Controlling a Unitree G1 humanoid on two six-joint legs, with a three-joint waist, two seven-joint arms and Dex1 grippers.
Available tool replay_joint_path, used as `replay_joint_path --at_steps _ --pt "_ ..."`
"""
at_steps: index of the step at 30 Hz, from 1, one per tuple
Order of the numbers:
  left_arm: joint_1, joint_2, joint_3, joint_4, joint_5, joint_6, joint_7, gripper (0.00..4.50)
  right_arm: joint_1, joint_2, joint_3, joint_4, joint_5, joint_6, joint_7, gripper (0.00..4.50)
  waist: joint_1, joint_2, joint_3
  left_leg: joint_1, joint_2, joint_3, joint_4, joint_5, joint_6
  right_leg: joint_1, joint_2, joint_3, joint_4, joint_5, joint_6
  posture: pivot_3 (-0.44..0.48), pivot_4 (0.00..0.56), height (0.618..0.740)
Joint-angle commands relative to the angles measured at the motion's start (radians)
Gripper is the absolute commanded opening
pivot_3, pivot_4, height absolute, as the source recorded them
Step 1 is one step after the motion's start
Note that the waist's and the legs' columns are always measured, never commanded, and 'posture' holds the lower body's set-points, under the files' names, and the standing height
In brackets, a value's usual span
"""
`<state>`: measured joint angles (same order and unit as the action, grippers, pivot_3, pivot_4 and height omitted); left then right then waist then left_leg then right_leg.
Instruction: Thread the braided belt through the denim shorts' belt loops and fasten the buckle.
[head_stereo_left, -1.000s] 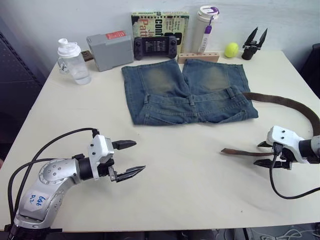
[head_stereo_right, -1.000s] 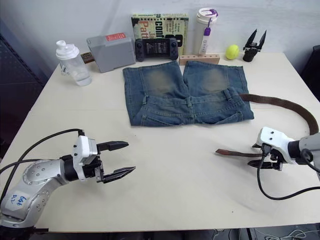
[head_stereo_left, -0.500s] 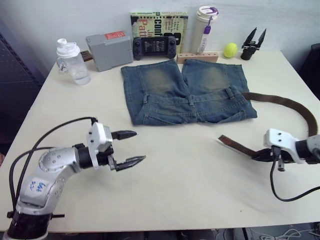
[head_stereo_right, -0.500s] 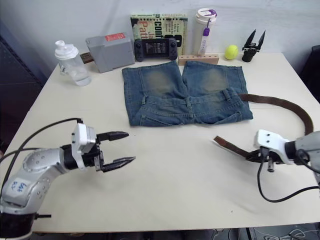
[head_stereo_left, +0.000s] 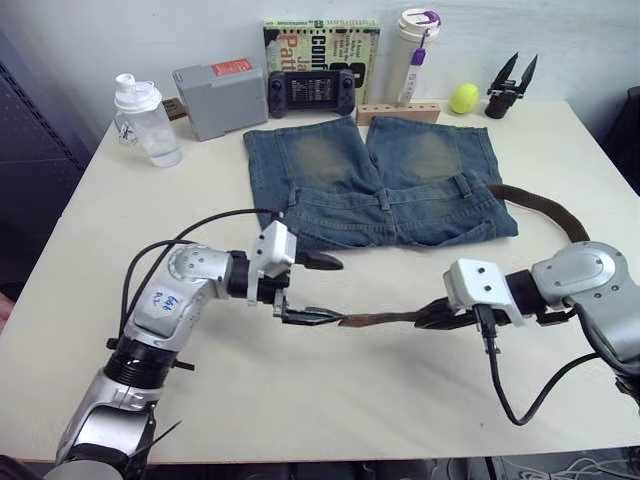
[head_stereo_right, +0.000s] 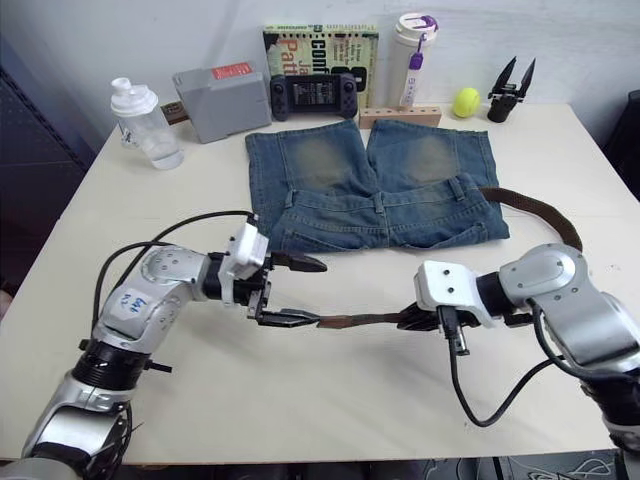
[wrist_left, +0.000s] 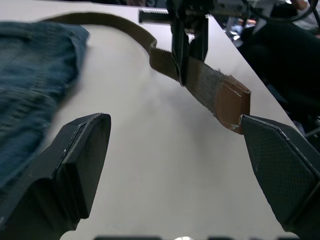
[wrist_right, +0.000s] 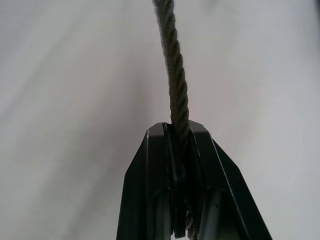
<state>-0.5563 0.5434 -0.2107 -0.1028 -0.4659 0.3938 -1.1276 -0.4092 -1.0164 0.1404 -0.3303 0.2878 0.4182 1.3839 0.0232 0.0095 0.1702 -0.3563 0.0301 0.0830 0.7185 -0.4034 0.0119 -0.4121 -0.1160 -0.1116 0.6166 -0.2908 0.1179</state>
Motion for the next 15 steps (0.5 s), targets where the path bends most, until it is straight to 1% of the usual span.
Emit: replay_joint_path --at_steps 1,6,15 --pt "-0.035 -0.029 -0.002 0.029 -0.005 -0.016 -0.035 4.50 -0.002 -0.001 -0.003 -0.068 0.019 0.029 -0.016 0.04 0.001 0.000 0.000 0.000 0.000 0.000 0.001 0.000 0.000 0.000 0.000 0.000 0.000 0.000 0.000 0.000 0.150 0.731" --pt "-0.035 -0.029 -0.002 0.014 -0.008 -0.005 -0.061 4.50 0.013 -0.008 -0.014 -0.069 0.021 0.039 -0.026 0.04 0.001 -0.001 0.000 0.000 0.000 0.000 0.001 0.000 0.000 0.000 0.000 0.000 0.000 0.000 0.000 0.000 0.150 0.731" --pt "-0.025 0.032 0.065 0.004 -0.028 0.011 -0.086 4.50 0.032 -0.022 0.003 -0.006 -0.027 -0.009 -0.022 0.04 0.000 -0.001 0.000 0.000 0.000 0.000 0.001 0.000 0.000 0.000 0.000 0.000 0.000 0.000 0.000 0.000 0.150 0.731"
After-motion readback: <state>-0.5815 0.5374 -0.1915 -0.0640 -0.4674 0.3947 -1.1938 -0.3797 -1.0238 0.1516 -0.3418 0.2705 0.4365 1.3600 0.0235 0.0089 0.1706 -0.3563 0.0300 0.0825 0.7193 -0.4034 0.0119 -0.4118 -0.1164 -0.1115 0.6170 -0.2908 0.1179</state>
